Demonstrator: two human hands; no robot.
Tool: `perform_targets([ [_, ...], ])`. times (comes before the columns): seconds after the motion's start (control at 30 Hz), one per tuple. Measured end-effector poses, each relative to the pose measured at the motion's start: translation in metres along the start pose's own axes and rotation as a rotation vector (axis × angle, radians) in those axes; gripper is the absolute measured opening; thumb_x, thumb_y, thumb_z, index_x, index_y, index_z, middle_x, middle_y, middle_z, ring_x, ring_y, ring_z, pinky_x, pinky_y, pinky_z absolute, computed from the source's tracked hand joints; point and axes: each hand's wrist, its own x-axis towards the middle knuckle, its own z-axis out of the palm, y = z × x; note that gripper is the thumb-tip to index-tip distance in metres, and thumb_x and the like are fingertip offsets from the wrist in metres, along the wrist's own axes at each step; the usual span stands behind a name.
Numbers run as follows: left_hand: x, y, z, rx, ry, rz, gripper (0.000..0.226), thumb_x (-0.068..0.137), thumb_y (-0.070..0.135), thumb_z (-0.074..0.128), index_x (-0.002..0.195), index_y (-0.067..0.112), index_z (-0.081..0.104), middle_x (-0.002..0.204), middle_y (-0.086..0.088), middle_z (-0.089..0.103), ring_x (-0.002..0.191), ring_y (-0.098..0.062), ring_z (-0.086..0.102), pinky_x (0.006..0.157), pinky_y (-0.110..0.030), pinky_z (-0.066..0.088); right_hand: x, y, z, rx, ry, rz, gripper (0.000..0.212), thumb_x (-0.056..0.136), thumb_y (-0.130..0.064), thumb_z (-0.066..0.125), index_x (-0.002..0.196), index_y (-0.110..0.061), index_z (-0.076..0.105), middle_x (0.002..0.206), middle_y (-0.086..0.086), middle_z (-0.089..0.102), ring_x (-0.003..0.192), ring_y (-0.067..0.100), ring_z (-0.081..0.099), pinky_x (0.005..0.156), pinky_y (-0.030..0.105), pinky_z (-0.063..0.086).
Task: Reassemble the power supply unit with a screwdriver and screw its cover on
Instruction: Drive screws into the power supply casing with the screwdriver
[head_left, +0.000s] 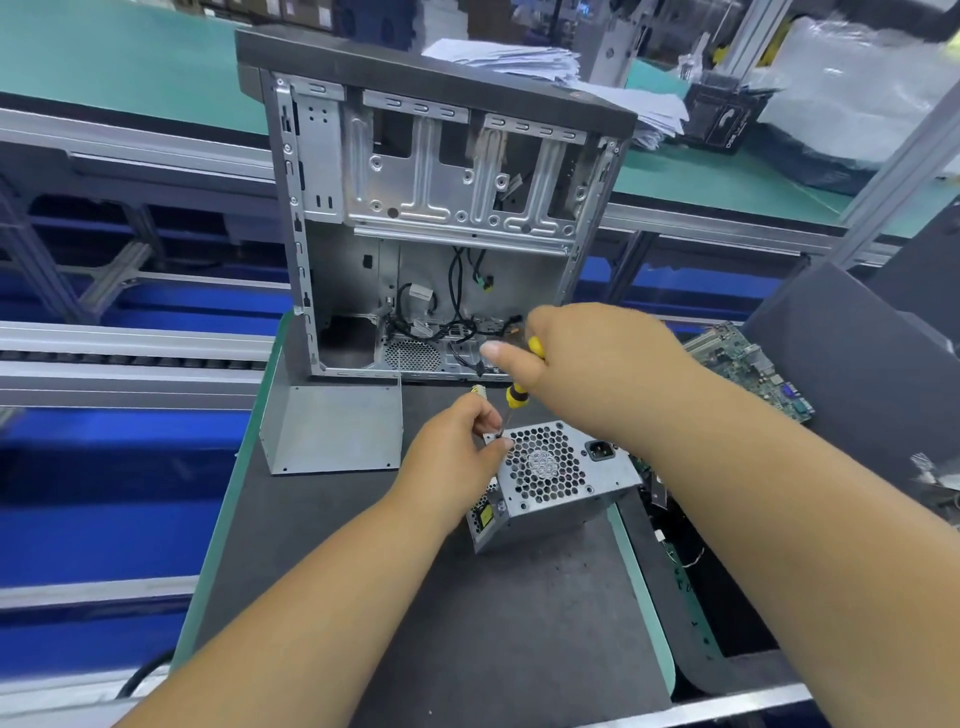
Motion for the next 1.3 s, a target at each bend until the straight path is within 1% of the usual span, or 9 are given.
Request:
perform_targets([
  [0.1,-0.001,0.000,0.000,0.027,-0.003,-0.003,0.025,0.085,0.028,0.070,0.080,0.038,0.047,0.090,0.013,0.060,0.069,-0.006,0.052,0.065,-0.026,0.047,-0.005,0.000,-0.003,0.196,0.000,-0.173,0.019,0.096,-0.040,0.048,0.100,-0.023,0.040,0.086,-0.006,0.049,0.067,0.018,0.047,0.058,0.033,0.026],
  [0.17,-0.001,0.001,0.000,0.029,0.002,-0.017,0.021,0.086,0.029,0.070,0.083,0.036,0.050,0.091,0.014,0.060,0.072,-0.005,0.054,0.068,-0.027,0.048,-0.005,0.002,-0.002,0.169,0.038,-0.239,0.012,0.097,-0.026,0.051,0.101,-0.022,0.042,0.089,-0.003,0.051,0.072,0.022,0.048,0.060,0.034,0.028],
  [0.3,-0.002,0.003,-0.001,0.037,0.005,-0.023,0.019,0.087,0.029,0.069,0.085,0.036,0.051,0.091,0.015,0.060,0.074,-0.004,0.054,0.069,-0.028,0.049,0.002,0.007,0.001,0.043,0.048,-0.033,0.028,0.098,-0.043,0.051,0.092,-0.019,0.038,0.070,-0.002,0.043,0.066,0.023,0.044,0.051,0.032,0.027],
  [0.47,-0.003,0.002,0.000,0.039,-0.006,-0.017,0.018,0.087,0.029,0.069,0.087,0.035,0.052,0.092,0.014,0.061,0.072,-0.005,0.053,0.067,-0.028,0.049,0.006,0.001,0.005,-0.241,0.082,0.126,0.039,0.103,-0.050,0.032,0.081,-0.019,0.041,0.061,-0.001,0.037,0.050,0.018,0.030,0.047,0.026,0.021],
  [0.67,-0.003,0.001,0.000,0.011,0.005,-0.010,0.020,0.085,0.031,0.071,0.084,0.037,0.052,0.089,0.015,0.060,0.071,-0.005,0.054,0.066,-0.027,0.050,-0.002,0.007,-0.008,0.245,-0.134,-0.115,0.013,0.101,-0.034,0.048,0.104,-0.022,0.043,0.092,-0.003,0.049,0.072,0.015,0.050,0.055,0.030,0.032],
  [0.77,-0.004,-0.001,0.001,-0.006,0.007,-0.021,0.020,0.084,0.032,0.071,0.084,0.037,0.052,0.088,0.014,0.059,0.071,-0.008,0.056,0.066,-0.029,0.051,-0.002,0.010,-0.012,0.176,-0.126,-0.112,0.009,0.099,-0.030,0.054,0.097,-0.022,0.052,0.094,-0.002,0.055,0.079,0.017,0.051,0.064,0.033,0.037],
  [0.87,-0.003,-0.001,0.002,-0.011,0.010,-0.022,0.019,0.084,0.031,0.071,0.084,0.036,0.053,0.088,0.014,0.059,0.071,-0.005,0.055,0.067,-0.027,0.050,0.000,0.010,-0.012,0.140,-0.119,-0.069,0.012,0.098,-0.032,0.055,0.097,-0.020,0.053,0.079,-0.003,0.053,0.064,0.009,0.044,0.054,0.032,0.029],
  [1.1,-0.003,0.002,0.002,-0.009,0.016,-0.048,0.018,0.086,0.029,0.070,0.084,0.034,0.053,0.088,0.013,0.059,0.071,-0.007,0.054,0.066,-0.026,0.048,0.001,-0.003,-0.001,0.121,-0.063,-0.009,0.012,0.102,-0.026,0.048,0.100,-0.015,0.045,0.078,0.000,0.052,0.073,0.021,0.048,0.053,0.034,0.029],
  [1.3,-0.006,0.001,0.004,-0.060,0.035,-0.064,0.017,0.085,0.030,0.070,0.084,0.034,0.054,0.085,0.012,0.058,0.073,-0.012,0.057,0.064,-0.027,0.048,0.002,0.003,-0.004,0.206,-0.094,0.018,0.014,0.100,-0.031,0.053,0.098,-0.017,0.052,0.073,0.000,0.053,0.065,0.014,0.047,0.050,0.029,0.030],
])
